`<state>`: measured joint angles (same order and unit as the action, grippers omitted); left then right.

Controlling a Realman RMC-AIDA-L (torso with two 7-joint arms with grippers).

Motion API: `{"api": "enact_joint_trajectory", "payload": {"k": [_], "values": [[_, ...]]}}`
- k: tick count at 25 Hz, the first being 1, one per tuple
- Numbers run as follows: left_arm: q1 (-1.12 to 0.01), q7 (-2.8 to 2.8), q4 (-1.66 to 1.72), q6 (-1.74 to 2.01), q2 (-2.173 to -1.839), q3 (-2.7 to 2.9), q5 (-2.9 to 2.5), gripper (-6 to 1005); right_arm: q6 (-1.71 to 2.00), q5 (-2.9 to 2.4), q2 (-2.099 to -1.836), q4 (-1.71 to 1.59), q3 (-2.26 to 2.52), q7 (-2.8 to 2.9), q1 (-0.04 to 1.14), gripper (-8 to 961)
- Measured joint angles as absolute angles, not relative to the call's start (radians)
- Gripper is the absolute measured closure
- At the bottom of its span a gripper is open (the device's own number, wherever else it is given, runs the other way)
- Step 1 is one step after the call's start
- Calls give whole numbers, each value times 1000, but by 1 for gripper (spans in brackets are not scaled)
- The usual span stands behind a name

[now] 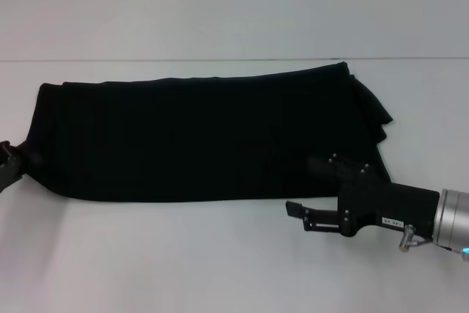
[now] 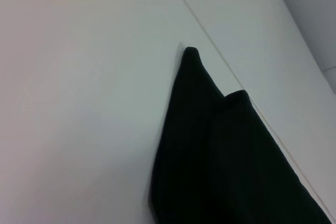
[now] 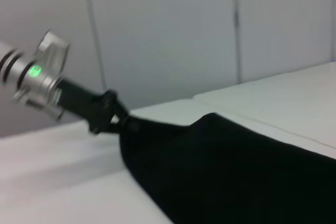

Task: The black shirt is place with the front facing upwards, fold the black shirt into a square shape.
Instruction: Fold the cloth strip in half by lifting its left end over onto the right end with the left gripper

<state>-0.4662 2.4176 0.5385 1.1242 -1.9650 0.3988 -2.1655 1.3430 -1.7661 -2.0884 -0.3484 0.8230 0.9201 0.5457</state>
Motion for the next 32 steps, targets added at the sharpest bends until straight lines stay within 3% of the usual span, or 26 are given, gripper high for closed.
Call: {"api": "enact_joint_trajectory", "payload": {"k": [10,21,27,32], "values": [[-468,2397,543,1121,-1950,392,-2134,975,1305,-1767,-2093,-350,836,872,553,7],[-425,2402,565,1137,-1864,279,-2138,974,1313,-1760,-2092,-348,828,880,542,6],[-426,2404,575,1164,-1855,267,-2132,975,1313,-1758,-2092,-347,828,883,539,7],[-489,2402,575,1269,-1852,267,-2073,975,1313,-1756,-2092,-345,810,895,526,7]]}}
